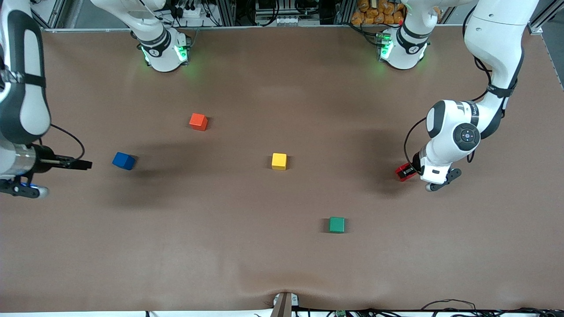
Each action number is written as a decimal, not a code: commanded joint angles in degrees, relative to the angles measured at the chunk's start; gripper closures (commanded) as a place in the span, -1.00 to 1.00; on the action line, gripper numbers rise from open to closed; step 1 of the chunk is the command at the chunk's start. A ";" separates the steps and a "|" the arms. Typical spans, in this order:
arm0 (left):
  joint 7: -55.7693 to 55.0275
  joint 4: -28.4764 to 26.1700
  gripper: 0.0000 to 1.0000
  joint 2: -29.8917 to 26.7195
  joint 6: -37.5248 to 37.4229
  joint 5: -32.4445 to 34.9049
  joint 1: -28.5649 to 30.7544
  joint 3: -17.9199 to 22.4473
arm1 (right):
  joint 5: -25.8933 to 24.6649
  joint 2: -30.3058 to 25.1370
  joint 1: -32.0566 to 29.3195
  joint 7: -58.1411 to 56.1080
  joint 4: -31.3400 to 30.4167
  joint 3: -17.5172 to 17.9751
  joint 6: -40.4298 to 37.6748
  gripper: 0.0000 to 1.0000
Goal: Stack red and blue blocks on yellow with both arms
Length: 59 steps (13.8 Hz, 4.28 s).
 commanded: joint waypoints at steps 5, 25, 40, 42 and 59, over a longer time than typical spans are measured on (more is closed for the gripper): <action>-1.01 0.24 1.00 -0.21 0.70 0.67 0.14 -0.21 | 0.61 -0.46 -1.05 0.40 -13.16 0.36 16.24 -1.00; -10.58 12.27 1.00 -6.71 -21.79 0.67 -0.92 -9.08 | 3.60 1.47 -2.19 -5.40 -25.37 0.71 31.09 -1.00; -18.23 20.26 1.00 -1.45 -22.50 2.68 -15.32 -14.36 | 6.32 2.26 -1.67 -5.40 -29.86 0.80 34.53 0.24; -18.32 22.81 1.00 1.01 -22.50 5.15 -17.95 -14.45 | 6.41 2.44 -1.76 -5.49 -29.86 0.80 34.53 0.74; -17.09 40.66 1.00 16.75 -22.50 12.89 -28.60 -13.66 | 6.41 1.82 -1.40 -8.56 -7.99 0.71 4.40 1.00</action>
